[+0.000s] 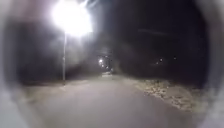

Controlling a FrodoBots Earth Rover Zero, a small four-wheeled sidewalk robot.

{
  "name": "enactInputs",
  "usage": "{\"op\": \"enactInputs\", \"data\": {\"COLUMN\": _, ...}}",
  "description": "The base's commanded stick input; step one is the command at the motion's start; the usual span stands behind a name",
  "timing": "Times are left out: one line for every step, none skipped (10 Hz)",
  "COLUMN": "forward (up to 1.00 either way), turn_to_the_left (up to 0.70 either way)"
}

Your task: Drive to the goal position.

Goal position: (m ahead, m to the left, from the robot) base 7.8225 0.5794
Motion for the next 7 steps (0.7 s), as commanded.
{"op": "enactInputs", "data": {"forward": 1.0, "turn_to_the_left": 0.0}}
{"op": "enactInputs", "data": {"forward": 1.0, "turn_to_the_left": 0.0}}
{"op": "enactInputs", "data": {"forward": 1.0, "turn_to_the_left": 0.0}}
{"op": "enactInputs", "data": {"forward": 1.0, "turn_to_the_left": 0.0}}
{"op": "enactInputs", "data": {"forward": 1.0, "turn_to_the_left": 0.0}}
{"op": "enactInputs", "data": {"forward": 1.0, "turn_to_the_left": 0.0}}
{"op": "enactInputs", "data": {"forward": 1.0, "turn_to_the_left": 0.0}}
